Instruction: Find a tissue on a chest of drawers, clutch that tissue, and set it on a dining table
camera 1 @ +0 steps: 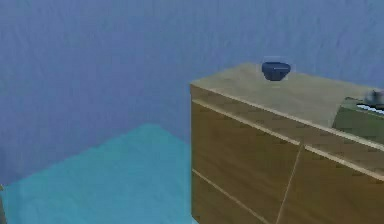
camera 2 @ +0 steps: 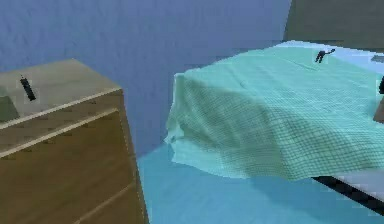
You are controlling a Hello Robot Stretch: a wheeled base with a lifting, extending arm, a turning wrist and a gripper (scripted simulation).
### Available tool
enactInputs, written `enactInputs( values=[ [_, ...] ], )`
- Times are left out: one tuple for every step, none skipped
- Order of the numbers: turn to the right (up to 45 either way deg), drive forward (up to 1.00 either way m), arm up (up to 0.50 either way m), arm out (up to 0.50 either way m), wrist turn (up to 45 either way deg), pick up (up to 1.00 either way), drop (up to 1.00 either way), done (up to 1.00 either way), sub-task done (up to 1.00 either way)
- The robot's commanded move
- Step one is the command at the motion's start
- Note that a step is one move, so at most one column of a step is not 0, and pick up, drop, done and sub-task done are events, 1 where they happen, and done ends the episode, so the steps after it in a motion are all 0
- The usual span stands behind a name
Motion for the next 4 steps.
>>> enactInputs(
  values=[
    [-42.0,0.0,0.0,0.0,0.0,0.0,0.0,0.0,0.0],
    [0.0,0.0,0.5,0.0,0.0,0.0,0.0,0.0,0.0],
    [0.0,0.0,0.38,0.0,0.0,0.0,0.0,0.0,0.0],
    [0.0,0.0,0.0,0.44,0.0,0.0,0.0,0.0,0.0]
  ],
)
